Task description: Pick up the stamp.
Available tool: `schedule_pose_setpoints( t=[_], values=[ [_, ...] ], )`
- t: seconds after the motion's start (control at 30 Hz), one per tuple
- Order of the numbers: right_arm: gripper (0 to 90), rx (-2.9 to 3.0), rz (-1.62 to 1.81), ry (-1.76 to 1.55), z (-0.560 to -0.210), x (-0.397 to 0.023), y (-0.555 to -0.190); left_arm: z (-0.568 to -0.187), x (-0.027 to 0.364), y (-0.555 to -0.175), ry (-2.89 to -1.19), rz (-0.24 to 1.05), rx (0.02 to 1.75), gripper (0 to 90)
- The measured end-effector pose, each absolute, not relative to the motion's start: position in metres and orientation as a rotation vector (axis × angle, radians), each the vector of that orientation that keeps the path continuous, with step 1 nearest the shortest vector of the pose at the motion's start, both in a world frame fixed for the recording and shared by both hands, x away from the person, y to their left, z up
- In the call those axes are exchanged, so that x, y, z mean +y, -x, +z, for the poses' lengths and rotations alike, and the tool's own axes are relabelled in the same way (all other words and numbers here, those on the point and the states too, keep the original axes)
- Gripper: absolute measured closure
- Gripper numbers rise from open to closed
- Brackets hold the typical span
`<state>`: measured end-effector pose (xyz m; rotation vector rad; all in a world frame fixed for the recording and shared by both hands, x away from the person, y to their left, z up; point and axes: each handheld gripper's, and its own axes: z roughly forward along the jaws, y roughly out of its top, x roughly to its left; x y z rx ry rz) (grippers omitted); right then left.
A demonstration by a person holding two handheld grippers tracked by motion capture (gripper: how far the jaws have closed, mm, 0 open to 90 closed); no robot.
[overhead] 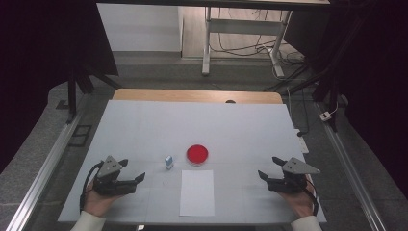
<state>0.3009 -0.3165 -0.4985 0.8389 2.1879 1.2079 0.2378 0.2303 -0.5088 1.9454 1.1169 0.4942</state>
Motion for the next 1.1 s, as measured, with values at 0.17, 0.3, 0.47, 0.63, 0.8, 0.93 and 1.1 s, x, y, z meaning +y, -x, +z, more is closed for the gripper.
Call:
schedule_pose_setpoints(
  t=[0.17, 0.3, 0.47, 0.63, 0.8, 0.93, 1.1],
  values=[
    [22.7, 2.183, 1.207, -0.839, -0.499, -0.316, -0.301, -0.507, 0.228, -0.239, -1.948, 0.492, 1.113, 17.9],
    [22.7, 2.182, 1.198, -0.838, -0.499, -0.316, -0.301, -0.504, 0.224, -0.242, -1.958, 0.487, 1.098, 18.4],
    [23.1, 2.171, 1.195, -0.836, -0.498, -0.316, -0.3, -0.502, 0.221, -0.243, -1.969, 0.481, 1.082, 18.5],
    [23.6, 2.178, 1.195, -0.831, -0.499, -0.314, -0.3, -0.502, 0.218, -0.246, -1.975, 0.477, 1.082, 18.6],
    [23.6, 2.181, 1.197, -0.825, -0.499, -0.313, -0.3, -0.499, 0.213, -0.248, -1.975, 0.475, 1.068, 18.6],
    [23.7, 2.183, 1.195, -0.822, -0.499, -0.312, -0.299, -0.497, 0.208, -0.249, -1.977, 0.464, 1.053, 18.8],
    [23.9, 2.194, 1.187, -0.811, -0.499, -0.308, -0.299, -0.495, 0.201, -0.253, -1.984, 0.45, 1.033, 18.9]
  ],
)
